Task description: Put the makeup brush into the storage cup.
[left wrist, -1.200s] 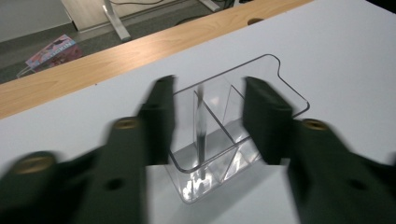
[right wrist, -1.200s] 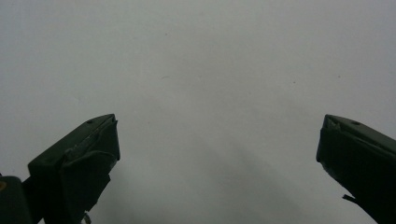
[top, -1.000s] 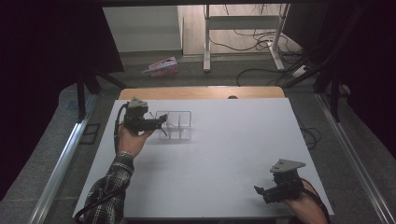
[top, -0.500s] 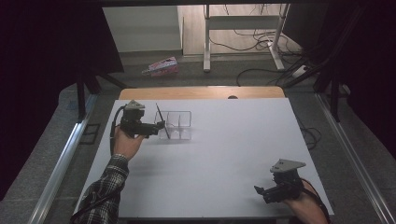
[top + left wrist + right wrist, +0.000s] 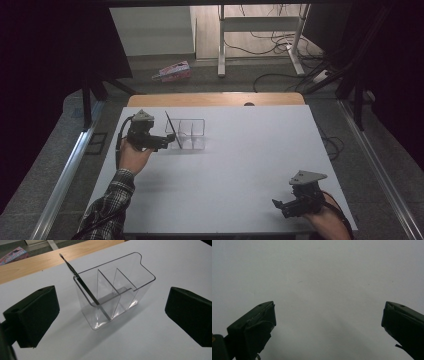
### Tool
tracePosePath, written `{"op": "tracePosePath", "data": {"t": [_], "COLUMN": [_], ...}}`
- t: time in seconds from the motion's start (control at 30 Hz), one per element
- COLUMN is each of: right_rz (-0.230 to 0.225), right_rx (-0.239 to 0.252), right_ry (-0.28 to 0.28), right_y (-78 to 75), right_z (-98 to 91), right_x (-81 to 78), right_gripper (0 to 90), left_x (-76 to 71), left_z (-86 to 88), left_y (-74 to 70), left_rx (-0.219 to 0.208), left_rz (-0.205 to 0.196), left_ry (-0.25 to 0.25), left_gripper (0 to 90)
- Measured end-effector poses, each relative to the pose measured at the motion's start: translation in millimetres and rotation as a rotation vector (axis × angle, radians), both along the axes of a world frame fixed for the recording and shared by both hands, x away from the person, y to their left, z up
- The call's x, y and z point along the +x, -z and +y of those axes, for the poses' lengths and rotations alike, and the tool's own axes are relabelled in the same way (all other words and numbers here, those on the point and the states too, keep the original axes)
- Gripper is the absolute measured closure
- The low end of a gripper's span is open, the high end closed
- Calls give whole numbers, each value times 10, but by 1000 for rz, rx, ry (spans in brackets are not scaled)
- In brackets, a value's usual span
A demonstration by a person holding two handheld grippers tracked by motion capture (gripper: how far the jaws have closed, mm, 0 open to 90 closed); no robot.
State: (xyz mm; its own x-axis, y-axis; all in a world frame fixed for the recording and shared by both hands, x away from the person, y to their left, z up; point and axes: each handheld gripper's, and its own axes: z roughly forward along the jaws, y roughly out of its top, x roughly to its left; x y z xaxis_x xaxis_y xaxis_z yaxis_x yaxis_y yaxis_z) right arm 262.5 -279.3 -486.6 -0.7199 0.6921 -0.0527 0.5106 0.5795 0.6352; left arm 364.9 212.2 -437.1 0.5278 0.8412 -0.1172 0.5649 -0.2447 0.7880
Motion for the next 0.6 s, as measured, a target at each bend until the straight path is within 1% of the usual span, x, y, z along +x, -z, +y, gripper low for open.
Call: {"op": "tracePosePath", "data": {"t": [0.27,0.6], "right_rz": [-1,-5], "right_rx": [1,7], "right_ry": [0,-1], "right_y": [-2,-11], "right_z": [1,2], "right_x": [0,-2], "right_gripper": [0,0], "left_x": [-62,-150], "left_z": [-7,-21], "left_y": [-8,-9], "left_rx": [-2,16], "left_rz": [-4,-6], "left_ry": [13,36], "left_gripper": [0,0]}}
